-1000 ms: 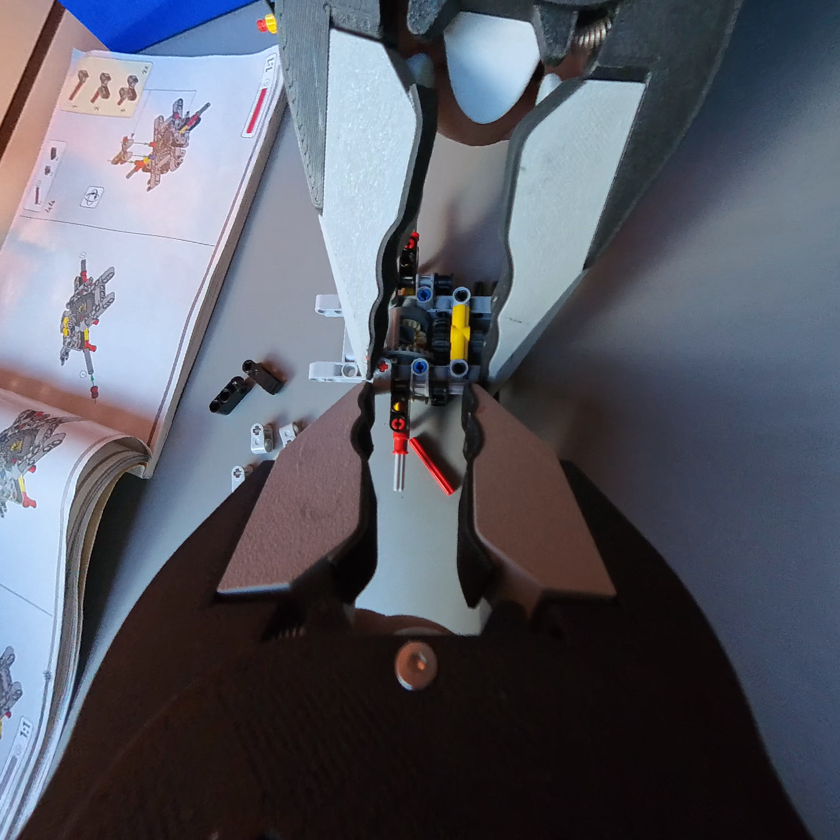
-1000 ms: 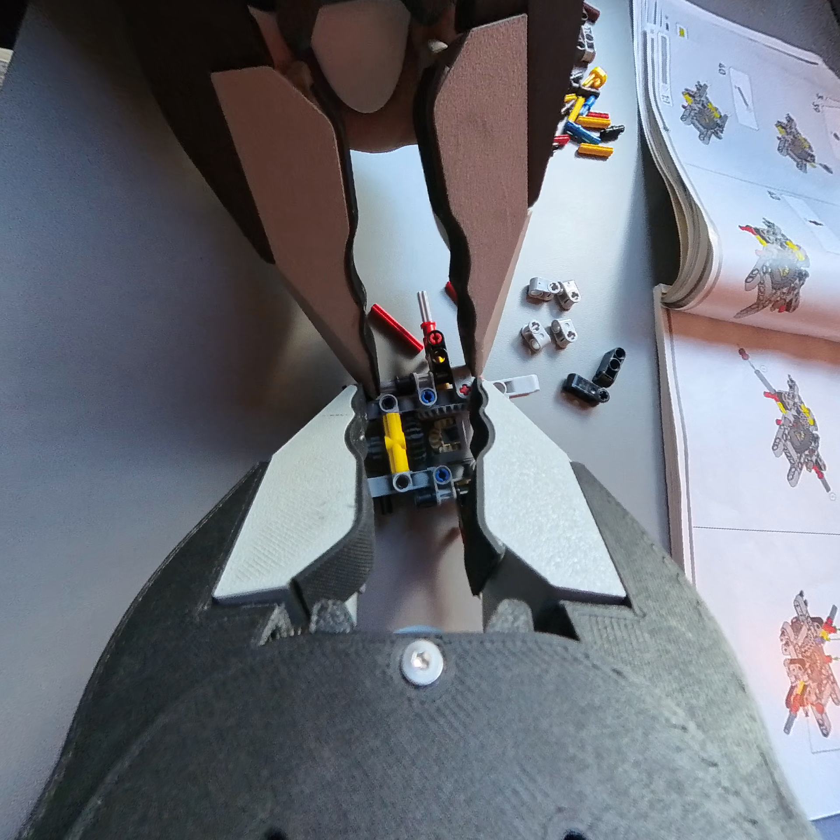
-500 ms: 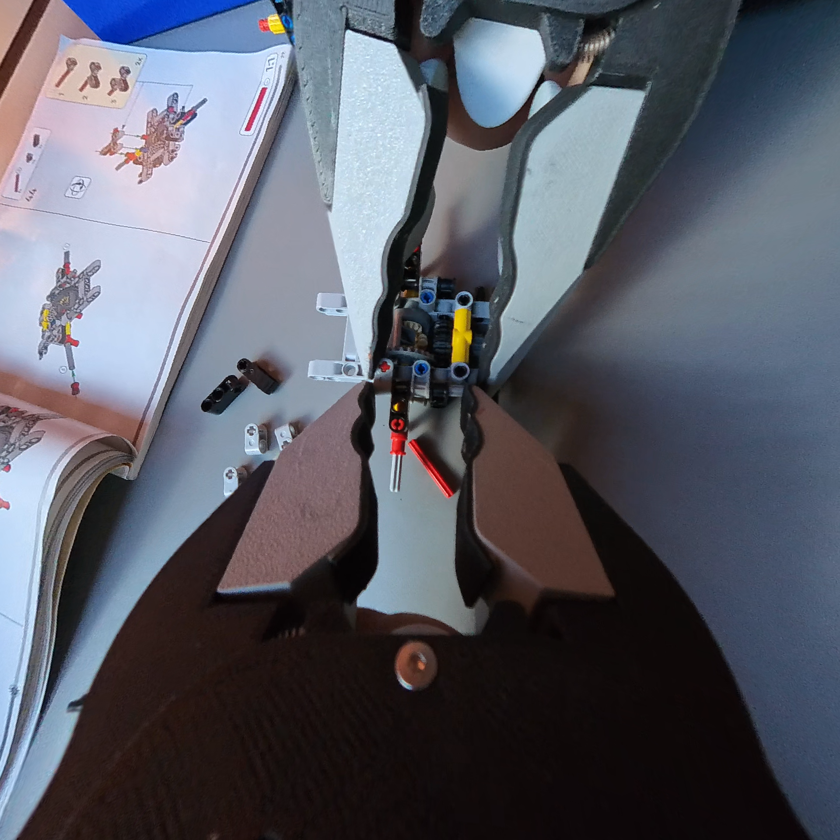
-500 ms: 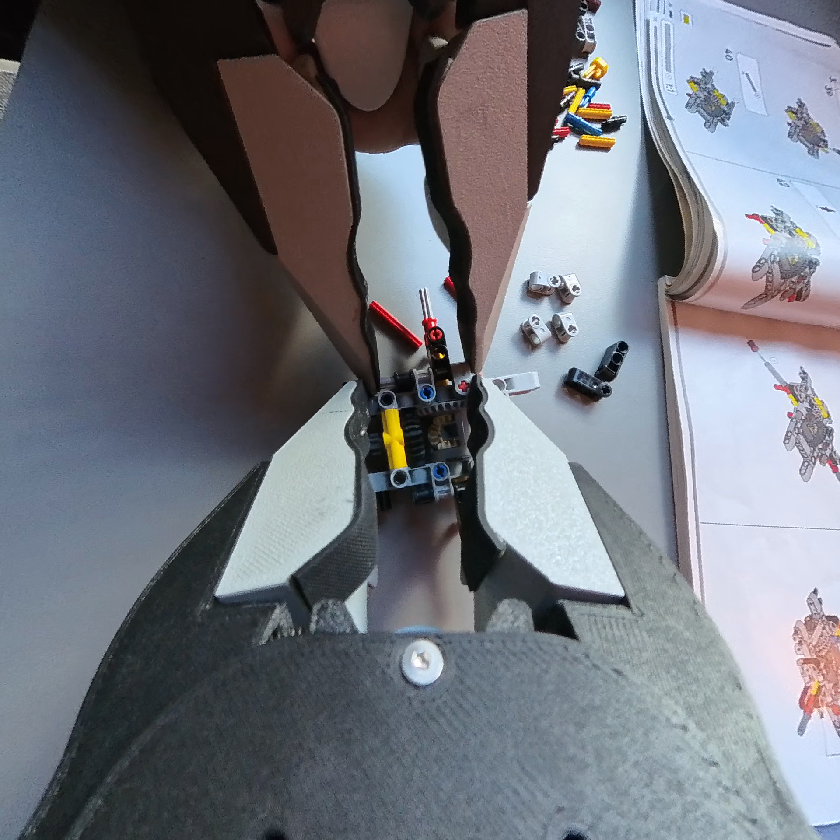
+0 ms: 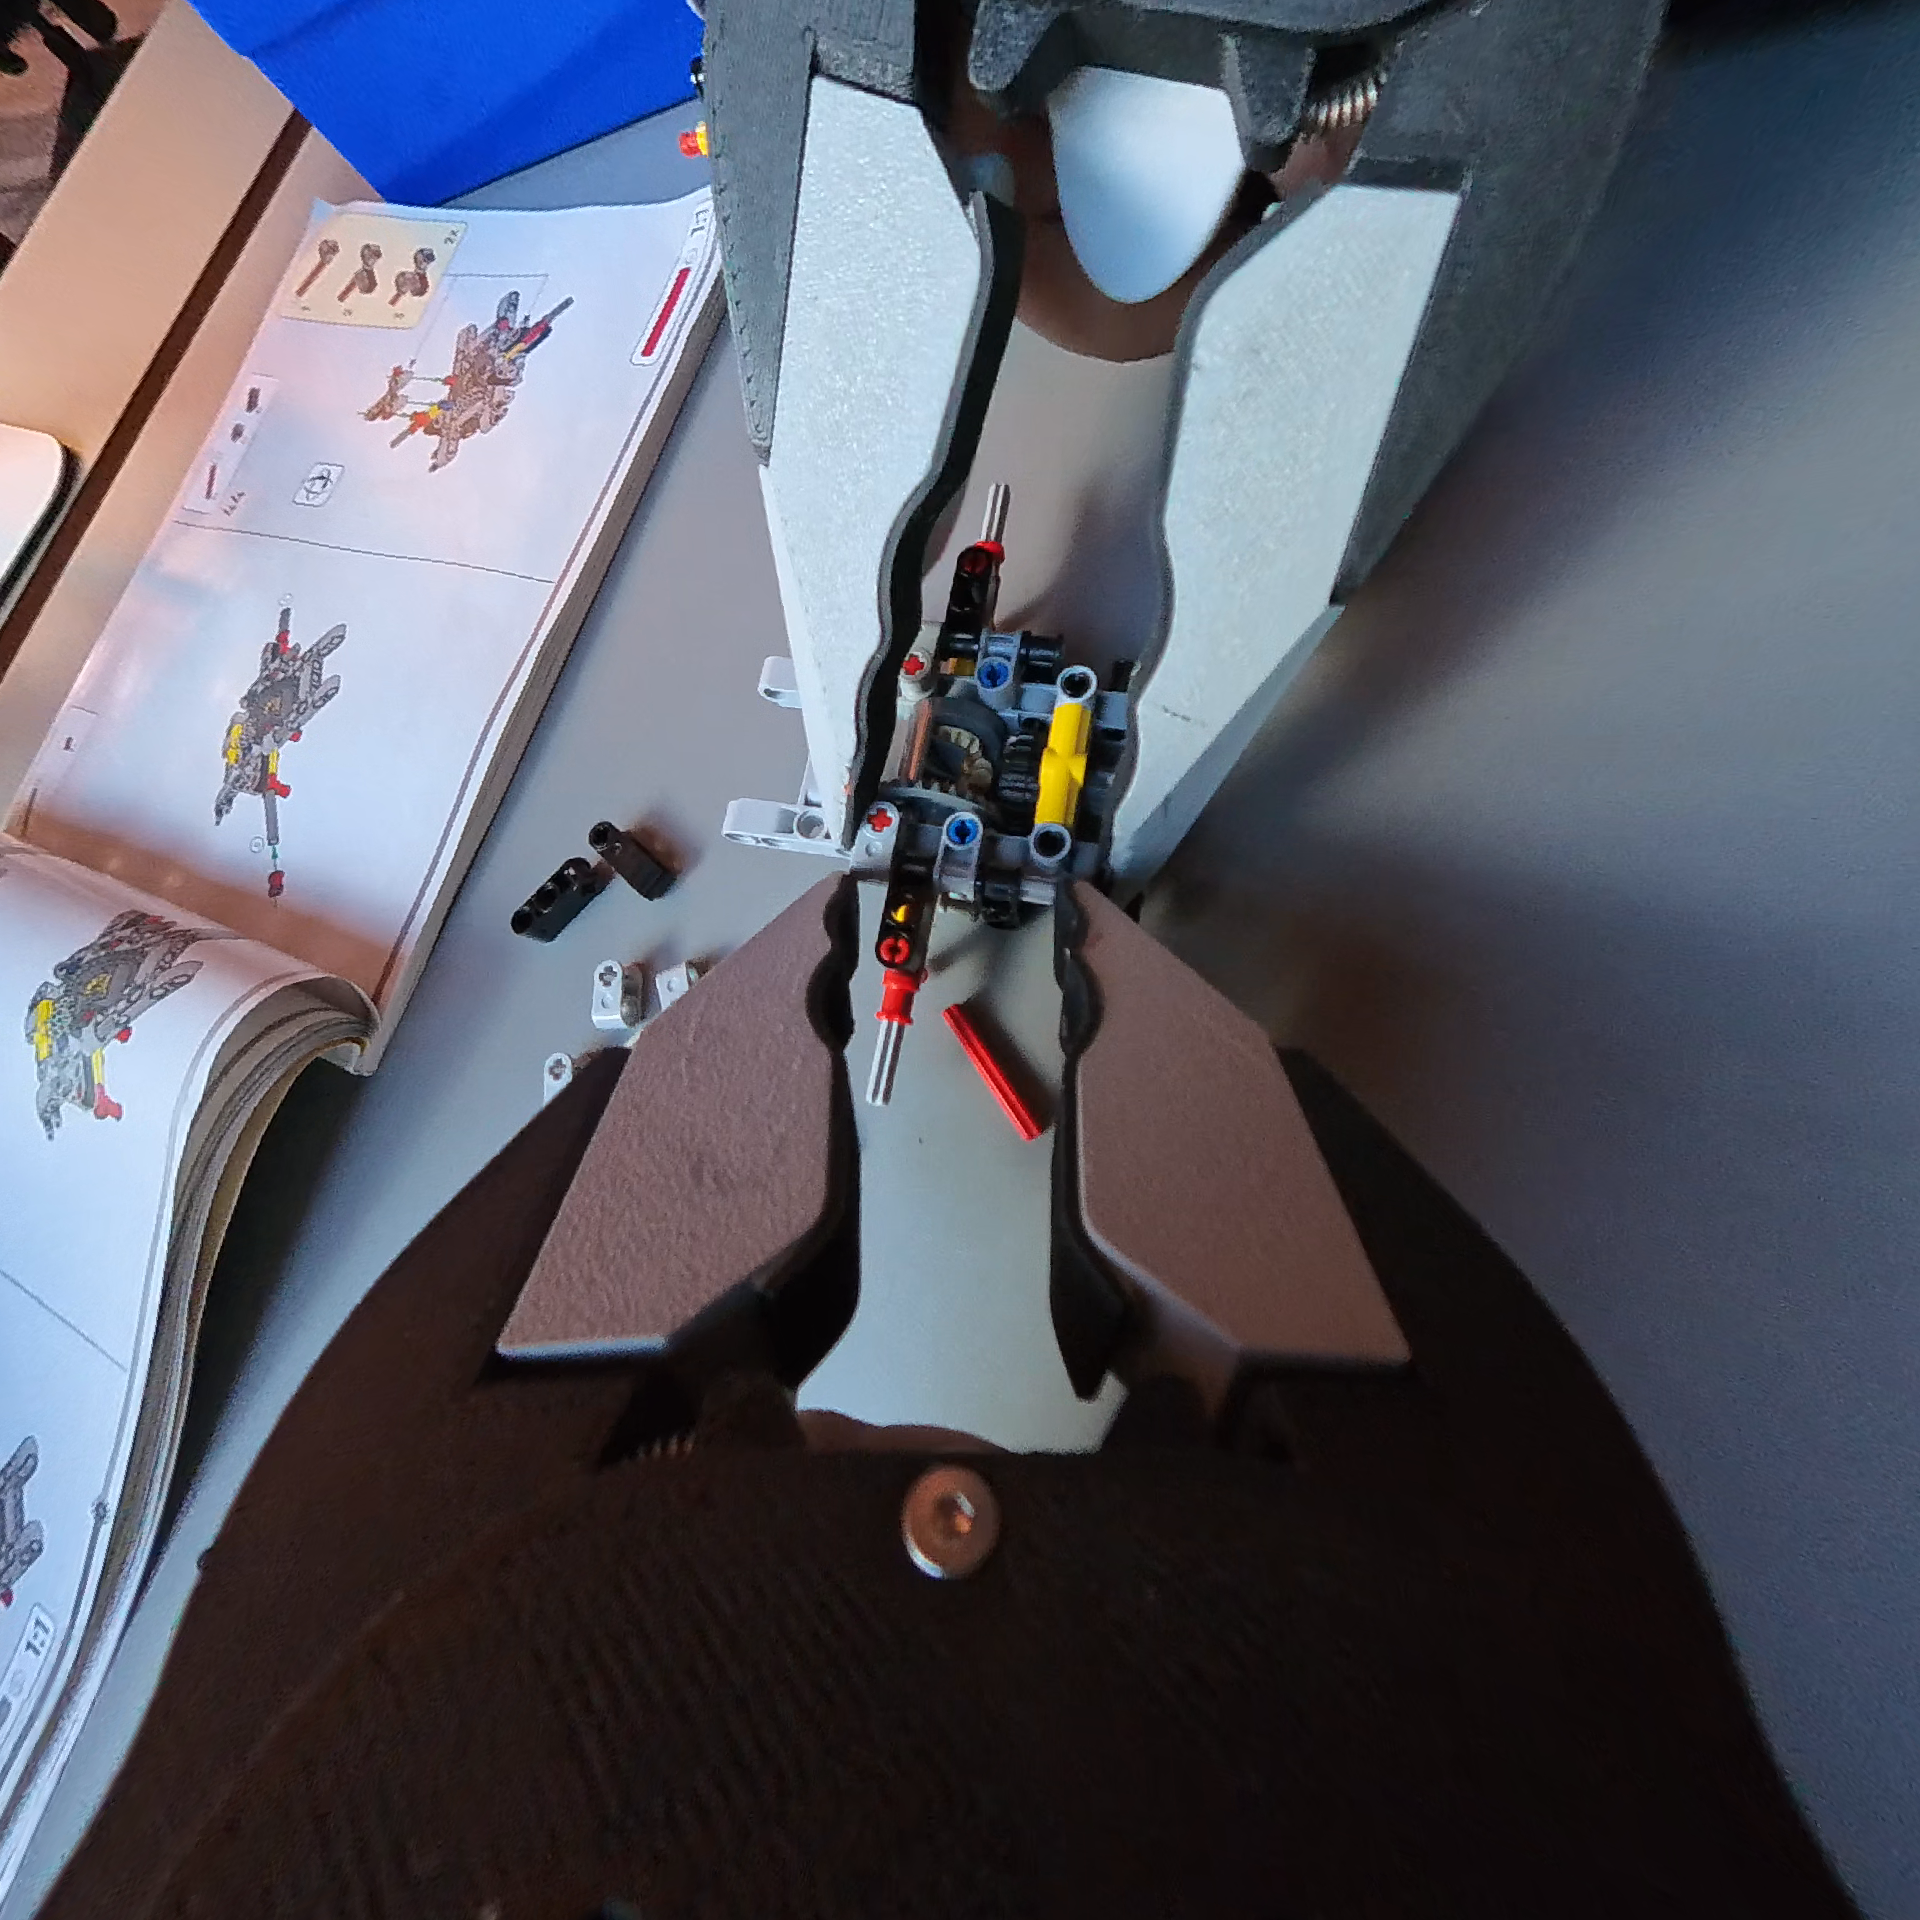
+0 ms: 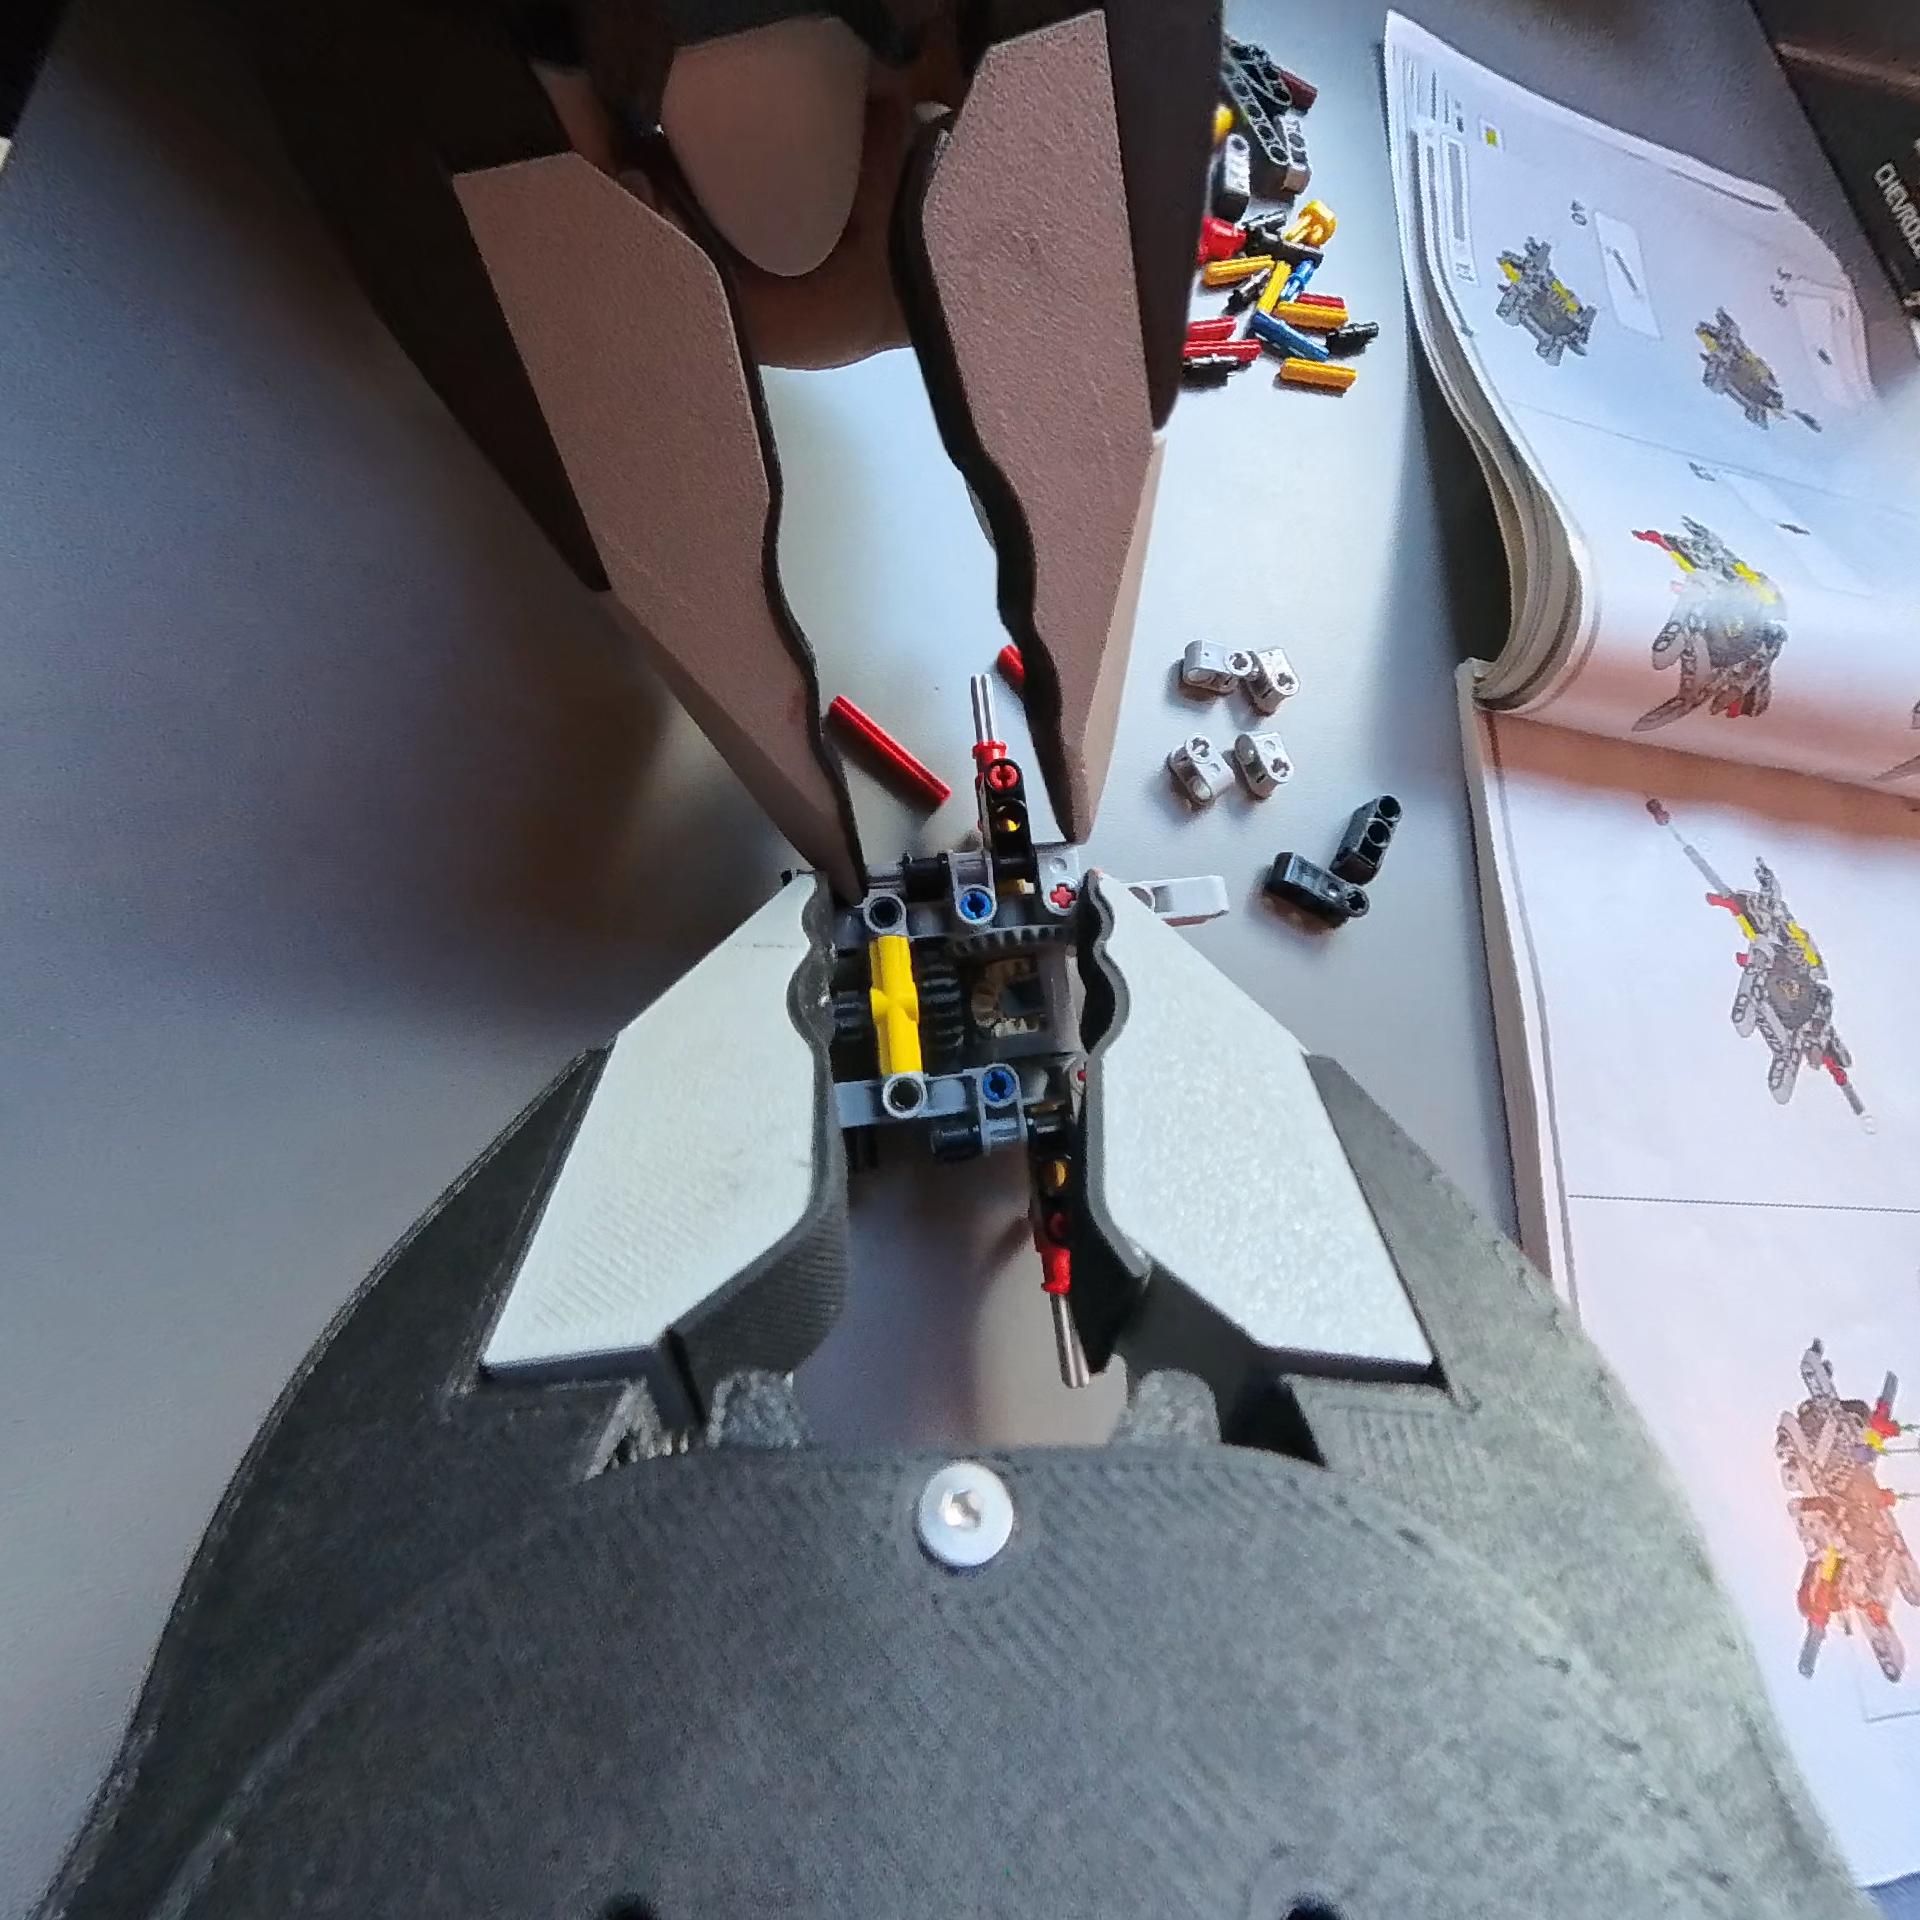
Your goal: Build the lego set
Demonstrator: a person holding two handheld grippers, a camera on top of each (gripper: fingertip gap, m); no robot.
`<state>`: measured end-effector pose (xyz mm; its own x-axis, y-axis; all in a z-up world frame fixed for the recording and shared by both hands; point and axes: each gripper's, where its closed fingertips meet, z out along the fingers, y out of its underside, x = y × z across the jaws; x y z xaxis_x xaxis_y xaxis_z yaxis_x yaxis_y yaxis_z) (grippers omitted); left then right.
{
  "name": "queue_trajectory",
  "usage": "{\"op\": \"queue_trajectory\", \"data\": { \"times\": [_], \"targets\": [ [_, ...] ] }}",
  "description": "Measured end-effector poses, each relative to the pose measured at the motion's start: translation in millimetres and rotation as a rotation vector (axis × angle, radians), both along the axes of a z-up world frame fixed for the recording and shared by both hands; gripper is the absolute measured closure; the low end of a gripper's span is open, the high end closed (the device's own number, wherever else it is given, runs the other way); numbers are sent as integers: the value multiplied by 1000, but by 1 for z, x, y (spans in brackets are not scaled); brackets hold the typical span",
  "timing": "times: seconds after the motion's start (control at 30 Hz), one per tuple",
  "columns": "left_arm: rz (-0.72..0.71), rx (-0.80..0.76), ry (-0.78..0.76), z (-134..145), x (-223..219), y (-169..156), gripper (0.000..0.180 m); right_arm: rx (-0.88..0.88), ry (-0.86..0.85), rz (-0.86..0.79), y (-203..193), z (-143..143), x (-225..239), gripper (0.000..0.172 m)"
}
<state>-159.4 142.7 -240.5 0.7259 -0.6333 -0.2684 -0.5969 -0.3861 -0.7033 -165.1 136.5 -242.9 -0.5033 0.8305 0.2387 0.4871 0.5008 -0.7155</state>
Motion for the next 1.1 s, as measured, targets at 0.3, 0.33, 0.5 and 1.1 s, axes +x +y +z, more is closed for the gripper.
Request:
{"op": "queue_trajectory", "data": {
  "times": [0.3, 0.33, 0.5, 1.1],
  "targets": [
    [-47, -33, 30, 0, 1, 1, 143, 5, 5, 25, 0, 0, 1, 128],
    [-46, -37, 28, -1, 1, 1, 143, 7, 5, 25, 0, 0, 1, 128],
    [-47, -39, 45, -1, 1, 2, 143, 11, 4, 26, 0, 0, 1, 128],
    [-53, -106, 48, 0, 1, 3, 147, 17, -36, -15, 1, 0, 0, 131]
  ]
}}
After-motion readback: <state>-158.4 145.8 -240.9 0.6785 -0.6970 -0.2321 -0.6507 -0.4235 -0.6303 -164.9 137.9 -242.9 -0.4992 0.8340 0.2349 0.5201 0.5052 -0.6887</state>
